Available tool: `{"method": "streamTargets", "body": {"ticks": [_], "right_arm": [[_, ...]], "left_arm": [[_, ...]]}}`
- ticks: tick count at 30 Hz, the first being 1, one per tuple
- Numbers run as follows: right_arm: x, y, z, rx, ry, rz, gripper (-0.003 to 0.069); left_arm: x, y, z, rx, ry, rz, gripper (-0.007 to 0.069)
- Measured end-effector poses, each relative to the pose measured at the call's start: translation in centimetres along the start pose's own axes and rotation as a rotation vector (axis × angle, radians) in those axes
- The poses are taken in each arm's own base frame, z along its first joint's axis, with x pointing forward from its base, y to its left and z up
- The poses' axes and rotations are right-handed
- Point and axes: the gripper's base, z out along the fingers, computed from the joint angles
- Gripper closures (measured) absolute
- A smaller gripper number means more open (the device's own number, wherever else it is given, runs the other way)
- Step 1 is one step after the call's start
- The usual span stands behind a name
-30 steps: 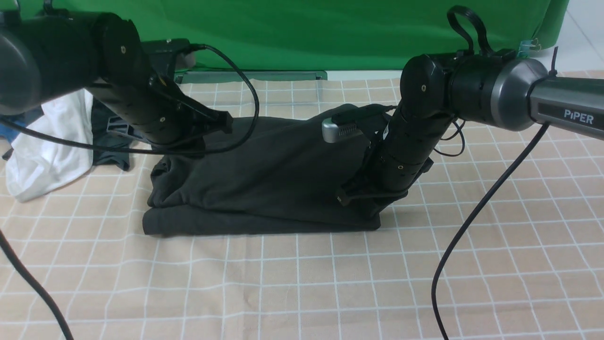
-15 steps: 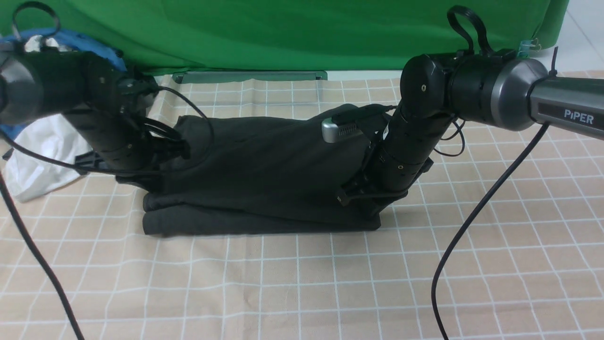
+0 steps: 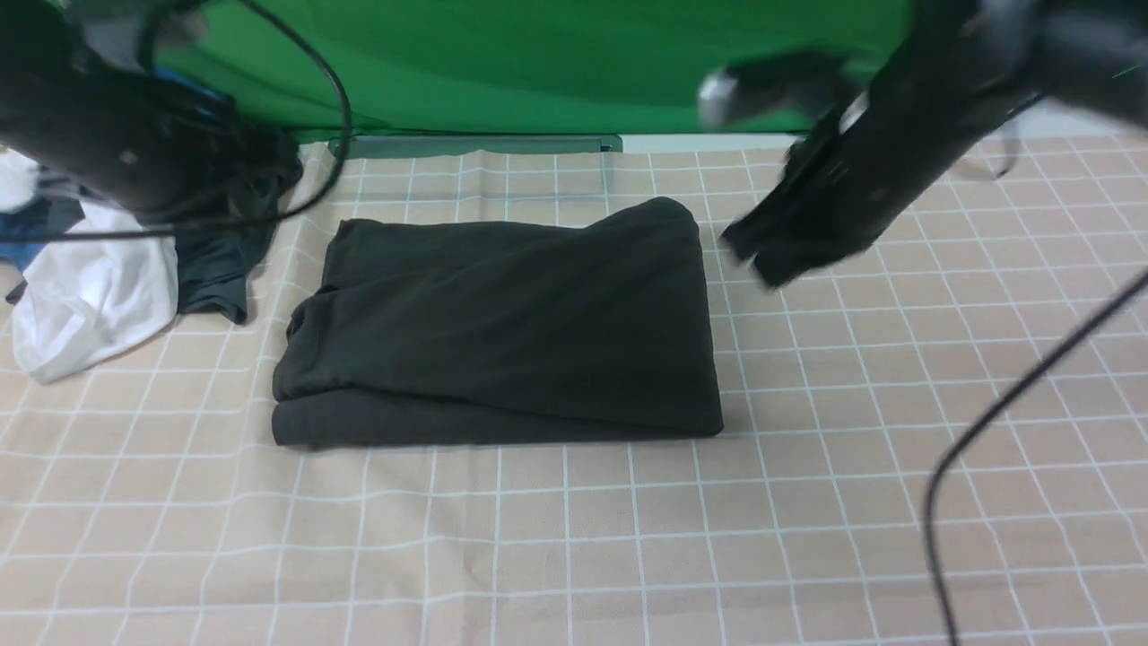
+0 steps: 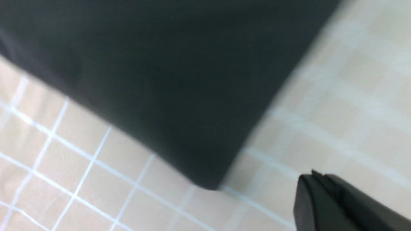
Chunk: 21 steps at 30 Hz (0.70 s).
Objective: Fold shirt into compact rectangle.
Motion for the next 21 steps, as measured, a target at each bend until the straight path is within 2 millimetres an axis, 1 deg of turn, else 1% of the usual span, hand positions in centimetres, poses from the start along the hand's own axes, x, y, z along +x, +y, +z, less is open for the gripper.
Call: {"method": "streamTargets", "body": {"ticks": [1, 2, 3, 4, 5, 7, 8, 9, 10, 11, 12, 13, 14, 15, 19, 21], "right_arm": [[0.0, -0.5, -2.4, 0.017, -0.052, 0.01, 0.0621], [0.1, -0.9, -4.4, 0.031, -0.099, 0.017, 0.0621], [0.3, -1.1, -6.0, 0.042, -0.133, 0.022, 0.0621], [1.3, -1.4, -10.3, 0.076, -0.243, 0.031, 0.0621], [2.2, -1.4, -13.2, 0.103, -0.328, 0.026, 0.0621], [3.6, -1.0, -16.2, 0.133, -0.43, 0.012, 0.0621], [4.5, -0.7, -17.7, 0.149, -0.488, 0.001, 0.0621], [6.1, -0.1, -19.7, 0.17, -0.585, -0.019, 0.0621], [7.2, 0.2, -20.4, 0.183, -0.639, -0.024, 0.0621], [8.6, 0.6, -21.3, 0.193, -0.697, -0.027, 0.0621], [8.8, 0.7, -21.8, 0.197, -0.722, -0.03, 0.0621], [11.1, 1.2, -22.8, 0.219, -0.833, -0.034, 0.0621], [12.3, 1.4, -23.2, 0.23, -0.89, -0.035, 0.0621], [13.8, 1.6, -23.6, 0.244, -0.96, -0.037, 0.0621], [19.8, 2.4, -24.3, 0.297, -1.233, -0.044, 0.0621], [22.2, 2.6, -24.1, 0.318, -1.339, -0.047, 0.0621]], "left_arm": [[0.1, -0.4, -1.6, 0.01, -0.036, 0.008, 0.0606], [0.4, -0.8, -3.7, 0.019, -0.086, 0.017, 0.0606], [0.6, -1.0, -4.9, 0.024, -0.118, 0.02, 0.0606], [1.7, -1.6, -7.9, 0.03, -0.196, 0.03, 0.0606], [3.0, -1.9, -10.1, 0.034, -0.252, 0.04, 0.0606], [4.3, -2.2, -11.8, 0.035, -0.294, 0.048, 0.0606], [5.4, -2.4, -13.0, 0.036, -0.326, 0.054, 0.0606], [7.2, -2.6, -14.4, 0.038, -0.362, 0.06, 0.0606], [8.3, -2.7, -15.1, 0.041, -0.381, 0.063, 0.0606], [9.9, -2.7, -15.8, 0.043, -0.405, 0.067, 0.0606], [9.9, -2.7, -15.8, 0.043, -0.405, 0.067, 0.0606], [12.4, -2.8, -16.7, 0.048, -0.444, 0.063, 0.0606], [13.2, -2.8, -16.9, 0.049, -0.458, 0.061, 0.0606], [14.6, -2.8, -17.1, 0.051, -0.483, 0.054, 0.0606], [19.4, -2.5, -17.4, 0.054, -0.632, 0.041, 0.0606], [21.4, -2.3, -17.2, 0.057, -0.7, 0.034, 0.0606]]}}
